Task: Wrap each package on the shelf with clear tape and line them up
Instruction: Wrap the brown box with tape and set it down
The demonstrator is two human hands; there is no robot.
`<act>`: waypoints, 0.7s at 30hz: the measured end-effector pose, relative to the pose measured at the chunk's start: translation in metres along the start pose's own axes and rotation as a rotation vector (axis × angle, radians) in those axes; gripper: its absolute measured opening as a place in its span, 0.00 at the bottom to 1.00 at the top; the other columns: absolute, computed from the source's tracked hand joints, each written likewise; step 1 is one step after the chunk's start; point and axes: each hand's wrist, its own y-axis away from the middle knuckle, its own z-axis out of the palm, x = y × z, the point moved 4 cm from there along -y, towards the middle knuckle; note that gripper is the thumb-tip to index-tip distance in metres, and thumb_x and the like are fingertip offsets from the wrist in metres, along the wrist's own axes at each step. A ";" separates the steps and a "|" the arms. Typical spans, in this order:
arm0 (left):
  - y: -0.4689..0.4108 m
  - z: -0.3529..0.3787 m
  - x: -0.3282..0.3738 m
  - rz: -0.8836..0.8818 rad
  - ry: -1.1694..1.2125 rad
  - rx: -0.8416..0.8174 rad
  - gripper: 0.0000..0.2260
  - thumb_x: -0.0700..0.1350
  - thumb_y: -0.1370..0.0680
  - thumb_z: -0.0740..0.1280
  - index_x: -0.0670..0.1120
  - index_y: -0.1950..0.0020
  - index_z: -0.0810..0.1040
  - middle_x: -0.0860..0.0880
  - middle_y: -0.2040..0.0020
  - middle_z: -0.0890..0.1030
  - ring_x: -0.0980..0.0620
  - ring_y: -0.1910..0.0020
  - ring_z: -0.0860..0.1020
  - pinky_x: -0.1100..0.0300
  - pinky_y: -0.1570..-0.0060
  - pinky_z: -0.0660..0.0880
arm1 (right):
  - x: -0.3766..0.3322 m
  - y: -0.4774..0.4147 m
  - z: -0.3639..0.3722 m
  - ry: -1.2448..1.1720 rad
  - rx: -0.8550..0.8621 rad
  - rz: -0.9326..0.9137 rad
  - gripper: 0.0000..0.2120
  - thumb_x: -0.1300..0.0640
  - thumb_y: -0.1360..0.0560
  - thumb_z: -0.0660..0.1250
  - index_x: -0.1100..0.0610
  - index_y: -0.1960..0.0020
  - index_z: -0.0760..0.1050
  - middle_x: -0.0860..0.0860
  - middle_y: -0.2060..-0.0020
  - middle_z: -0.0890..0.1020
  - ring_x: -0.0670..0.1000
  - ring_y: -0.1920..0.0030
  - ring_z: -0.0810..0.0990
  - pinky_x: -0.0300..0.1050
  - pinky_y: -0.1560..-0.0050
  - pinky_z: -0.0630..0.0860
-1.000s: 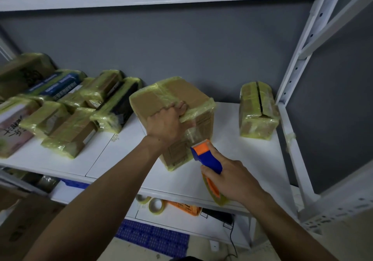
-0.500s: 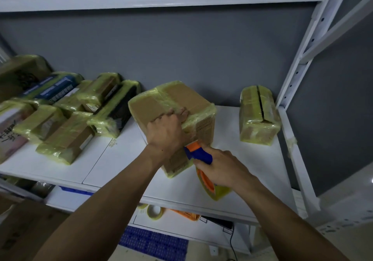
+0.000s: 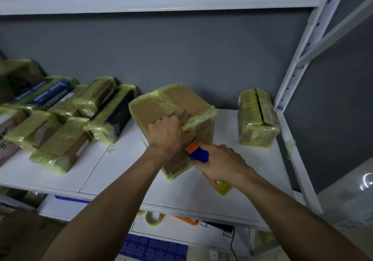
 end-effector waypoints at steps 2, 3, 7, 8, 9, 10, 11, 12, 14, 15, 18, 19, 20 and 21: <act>-0.008 0.001 -0.004 0.016 0.011 -0.010 0.32 0.73 0.28 0.65 0.67 0.25 0.65 0.53 0.31 0.77 0.45 0.44 0.82 0.53 0.56 0.69 | 0.002 -0.002 0.001 -0.034 -0.007 0.013 0.14 0.31 0.26 0.60 0.37 0.46 0.66 0.45 0.59 0.79 0.54 0.58 0.79 0.49 0.59 0.77; -0.012 0.002 -0.006 0.025 0.021 -0.015 0.32 0.72 0.28 0.65 0.68 0.25 0.65 0.53 0.31 0.77 0.45 0.44 0.81 0.52 0.54 0.71 | 0.005 -0.001 0.002 -0.043 -0.019 0.030 0.16 0.30 0.26 0.59 0.36 0.44 0.67 0.45 0.58 0.79 0.54 0.57 0.80 0.50 0.57 0.78; -0.024 0.003 -0.019 0.059 0.029 -0.032 0.34 0.74 0.30 0.65 0.67 0.25 0.65 0.51 0.34 0.79 0.46 0.44 0.81 0.52 0.50 0.75 | 0.013 0.004 0.001 -0.071 0.017 0.069 0.30 0.29 0.25 0.59 0.30 0.25 0.57 0.43 0.55 0.79 0.50 0.55 0.79 0.49 0.54 0.80; -0.025 0.003 -0.021 0.071 0.026 -0.035 0.35 0.75 0.30 0.65 0.66 0.25 0.66 0.51 0.34 0.78 0.47 0.42 0.80 0.52 0.49 0.75 | 0.013 0.006 -0.002 -0.117 0.038 0.066 0.34 0.29 0.25 0.60 0.29 0.23 0.53 0.41 0.55 0.80 0.47 0.56 0.79 0.49 0.54 0.80; -0.026 0.003 -0.022 0.084 0.028 -0.034 0.36 0.75 0.31 0.66 0.65 0.25 0.67 0.52 0.32 0.77 0.47 0.37 0.78 0.51 0.45 0.74 | 0.014 0.006 -0.006 -0.193 0.048 0.065 0.38 0.28 0.26 0.62 0.29 0.21 0.48 0.41 0.55 0.81 0.45 0.55 0.81 0.48 0.54 0.80; -0.025 0.002 -0.024 0.097 0.031 -0.028 0.37 0.74 0.32 0.68 0.63 0.25 0.68 0.52 0.30 0.74 0.48 0.32 0.74 0.50 0.40 0.72 | 0.015 0.008 -0.009 -0.276 0.048 0.071 0.42 0.28 0.27 0.64 0.30 0.21 0.45 0.41 0.54 0.83 0.44 0.55 0.82 0.47 0.54 0.81; -0.023 0.000 -0.026 0.104 0.043 -0.019 0.39 0.73 0.32 0.69 0.62 0.24 0.67 0.53 0.28 0.71 0.48 0.30 0.71 0.49 0.37 0.70 | 0.016 0.010 -0.011 -0.348 0.041 0.081 0.46 0.28 0.29 0.67 0.31 0.21 0.43 0.41 0.54 0.84 0.43 0.55 0.83 0.45 0.55 0.80; -0.020 -0.001 -0.030 0.097 0.080 -0.014 0.41 0.72 0.33 0.70 0.61 0.23 0.65 0.52 0.27 0.70 0.47 0.28 0.71 0.48 0.34 0.68 | 0.017 0.013 -0.012 -0.410 0.028 0.093 0.49 0.28 0.32 0.70 0.31 0.21 0.44 0.41 0.54 0.85 0.42 0.55 0.84 0.43 0.56 0.79; -0.011 0.000 -0.044 0.023 0.237 -0.015 0.45 0.69 0.33 0.72 0.58 0.20 0.61 0.53 0.24 0.68 0.44 0.23 0.64 0.43 0.29 0.63 | 0.020 0.018 -0.013 -0.528 -0.004 0.115 0.52 0.30 0.38 0.77 0.36 0.23 0.52 0.42 0.54 0.85 0.40 0.55 0.84 0.41 0.54 0.79; -0.005 0.003 -0.054 -0.020 0.321 0.001 0.44 0.66 0.33 0.74 0.57 0.21 0.62 0.54 0.23 0.68 0.44 0.21 0.61 0.39 0.27 0.60 | 0.021 0.020 -0.012 -0.564 -0.016 0.121 0.49 0.31 0.40 0.79 0.40 0.26 0.59 0.42 0.52 0.85 0.40 0.55 0.85 0.41 0.53 0.80; 0.008 0.015 -0.074 -0.032 0.475 0.076 0.32 0.56 0.28 0.77 0.55 0.26 0.72 0.56 0.25 0.70 0.49 0.22 0.61 0.38 0.29 0.67 | 0.018 0.016 -0.012 -0.591 -0.029 0.088 0.37 0.35 0.44 0.83 0.46 0.41 0.74 0.43 0.53 0.85 0.43 0.55 0.86 0.43 0.55 0.83; 0.009 0.020 -0.077 -0.032 0.523 0.065 0.30 0.55 0.26 0.76 0.54 0.25 0.72 0.56 0.23 0.68 0.52 0.20 0.57 0.42 0.29 0.68 | 0.016 0.013 -0.012 -0.600 -0.035 0.069 0.35 0.36 0.44 0.83 0.46 0.43 0.76 0.44 0.53 0.85 0.44 0.56 0.86 0.43 0.55 0.83; 0.008 0.023 -0.079 -0.031 0.566 0.050 0.30 0.54 0.25 0.75 0.54 0.24 0.71 0.57 0.22 0.66 0.54 0.19 0.52 0.45 0.28 0.66 | 0.012 0.011 -0.012 -0.611 -0.038 0.047 0.33 0.37 0.43 0.84 0.47 0.43 0.76 0.43 0.53 0.85 0.45 0.56 0.86 0.44 0.55 0.83; 0.004 0.024 -0.081 -0.013 0.589 0.036 0.30 0.54 0.24 0.74 0.53 0.23 0.70 0.57 0.21 0.65 0.55 0.19 0.47 0.44 0.27 0.64 | 0.008 0.009 -0.013 -0.624 -0.032 0.025 0.33 0.38 0.42 0.83 0.47 0.43 0.76 0.43 0.53 0.85 0.46 0.56 0.86 0.43 0.56 0.83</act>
